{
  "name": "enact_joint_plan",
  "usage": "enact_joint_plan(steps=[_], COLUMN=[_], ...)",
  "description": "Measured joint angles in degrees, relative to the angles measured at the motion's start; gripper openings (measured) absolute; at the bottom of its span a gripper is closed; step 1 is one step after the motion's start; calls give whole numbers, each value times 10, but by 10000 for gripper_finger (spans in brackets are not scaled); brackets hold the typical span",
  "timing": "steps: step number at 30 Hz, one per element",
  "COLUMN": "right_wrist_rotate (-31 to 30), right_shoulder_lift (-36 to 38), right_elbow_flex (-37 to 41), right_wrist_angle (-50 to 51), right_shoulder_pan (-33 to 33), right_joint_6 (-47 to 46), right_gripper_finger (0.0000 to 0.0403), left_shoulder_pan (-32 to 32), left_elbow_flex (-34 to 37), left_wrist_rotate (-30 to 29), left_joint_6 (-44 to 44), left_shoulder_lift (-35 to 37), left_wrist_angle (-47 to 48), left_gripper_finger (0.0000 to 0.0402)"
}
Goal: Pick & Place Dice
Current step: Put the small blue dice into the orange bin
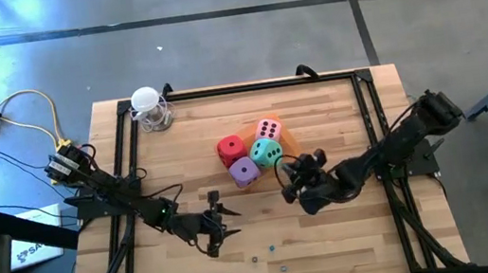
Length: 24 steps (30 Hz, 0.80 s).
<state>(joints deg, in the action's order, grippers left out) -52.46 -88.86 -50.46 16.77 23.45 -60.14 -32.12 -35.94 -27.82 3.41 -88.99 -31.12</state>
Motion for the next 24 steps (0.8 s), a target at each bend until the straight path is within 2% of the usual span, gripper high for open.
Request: enact_joint_plan(steps=[4,10,24], right_wrist_rotate=[9,43,47], right_shoulder_lift=[-9,-16,-16], right_elbow_flex=[0,0,0], right_wrist_angle=[61,70,85], right_shoulder_pan=[-26,-64,-97], right_joint_6=[-52,-47,-25], right_gripper_finger=[41,50,158], left_shoulder_pan=[1,2,2], left_elbow_flex=[0,0,0], left_wrist_rotate=[0,0,0], left_joint_6=[1,1,13], left_shoulder_lift=[0,0,0], left_wrist_angle=[0,0,3], left_gripper_finger=[201,201,201])
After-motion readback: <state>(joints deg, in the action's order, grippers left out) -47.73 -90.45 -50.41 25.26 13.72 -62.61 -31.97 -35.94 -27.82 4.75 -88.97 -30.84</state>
